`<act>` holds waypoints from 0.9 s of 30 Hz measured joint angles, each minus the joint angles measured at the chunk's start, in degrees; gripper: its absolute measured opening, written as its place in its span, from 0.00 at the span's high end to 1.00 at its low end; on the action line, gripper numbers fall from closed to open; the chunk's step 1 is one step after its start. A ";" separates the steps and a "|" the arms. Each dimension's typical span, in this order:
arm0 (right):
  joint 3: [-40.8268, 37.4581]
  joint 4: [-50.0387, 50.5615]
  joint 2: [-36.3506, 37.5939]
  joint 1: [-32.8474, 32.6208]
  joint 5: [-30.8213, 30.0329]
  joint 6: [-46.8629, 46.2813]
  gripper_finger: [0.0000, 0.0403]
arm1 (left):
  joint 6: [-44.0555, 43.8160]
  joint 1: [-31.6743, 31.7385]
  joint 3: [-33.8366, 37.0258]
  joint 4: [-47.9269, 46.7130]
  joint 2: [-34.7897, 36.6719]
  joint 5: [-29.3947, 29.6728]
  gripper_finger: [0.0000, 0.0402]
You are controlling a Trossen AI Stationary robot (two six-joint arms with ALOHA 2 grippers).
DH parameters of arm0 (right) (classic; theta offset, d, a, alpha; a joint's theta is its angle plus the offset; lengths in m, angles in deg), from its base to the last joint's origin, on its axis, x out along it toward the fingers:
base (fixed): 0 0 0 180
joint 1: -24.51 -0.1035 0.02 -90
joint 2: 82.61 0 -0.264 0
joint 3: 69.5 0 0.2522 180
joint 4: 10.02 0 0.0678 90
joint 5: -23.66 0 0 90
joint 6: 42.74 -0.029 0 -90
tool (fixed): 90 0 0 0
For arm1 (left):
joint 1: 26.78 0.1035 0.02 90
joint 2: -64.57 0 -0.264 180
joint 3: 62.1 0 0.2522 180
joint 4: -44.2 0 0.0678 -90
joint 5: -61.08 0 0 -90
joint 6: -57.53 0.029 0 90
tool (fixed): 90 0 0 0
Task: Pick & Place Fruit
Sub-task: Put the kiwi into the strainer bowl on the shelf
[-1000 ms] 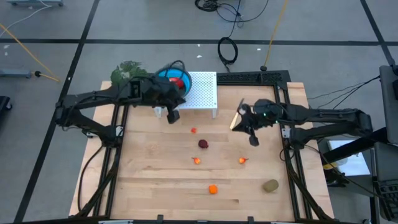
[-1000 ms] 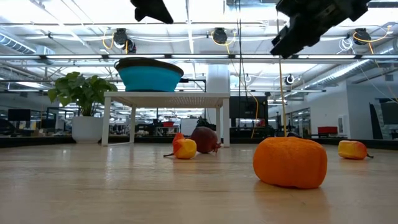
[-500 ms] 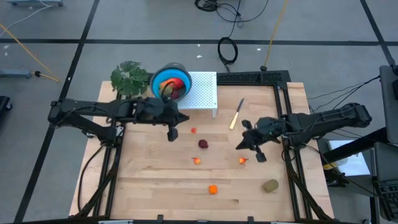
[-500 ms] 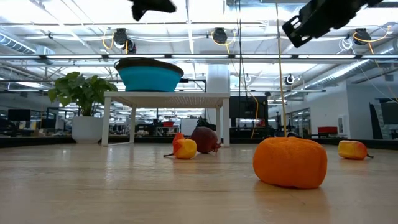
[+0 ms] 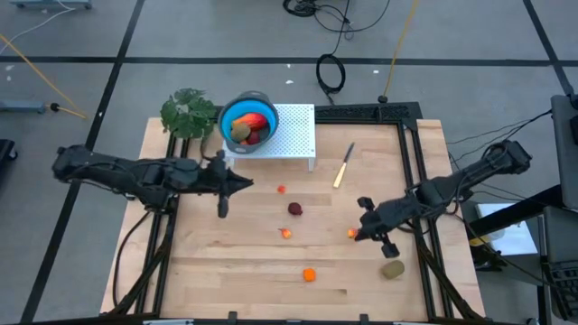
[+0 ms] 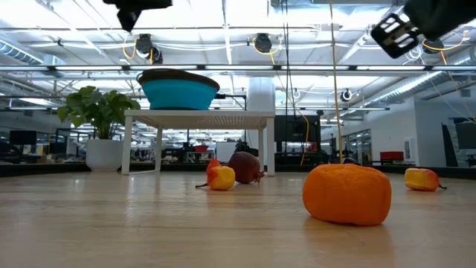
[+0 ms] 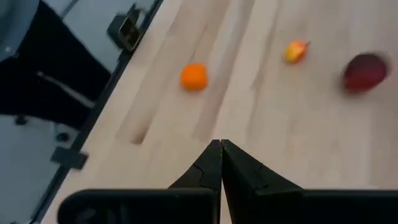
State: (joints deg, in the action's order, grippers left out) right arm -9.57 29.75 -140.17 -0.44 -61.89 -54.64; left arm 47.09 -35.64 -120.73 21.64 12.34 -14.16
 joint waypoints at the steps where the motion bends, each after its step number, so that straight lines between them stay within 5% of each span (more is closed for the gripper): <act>1: 0.00 0.24 -0.60 -1.01 0.02 -0.89 1.00 | -0.02 -0.45 1.15 0.05 1.58 0.64 0.99; 10: 0.81 3.61 -5.46 -7.03 1.97 -9.89 1.00 | 1.77 -2.21 8.01 -0.75 12.41 3.88 0.99; 18: 12.64 24.16 -13.44 -9.90 9.22 -11.50 1.00 | 2.20 -2.21 9.17 -6.04 19.36 3.94 0.99; 27: 21.17 32.18 -23.62 -14.59 15.29 -11.81 1.00 | 4.19 -2.21 9.17 -9.71 22.50 3.88 0.99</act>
State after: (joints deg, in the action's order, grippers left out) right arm 11.60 61.92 -163.79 -15.02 -46.60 -66.45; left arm 51.28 -37.85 -111.56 11.93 34.84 -10.29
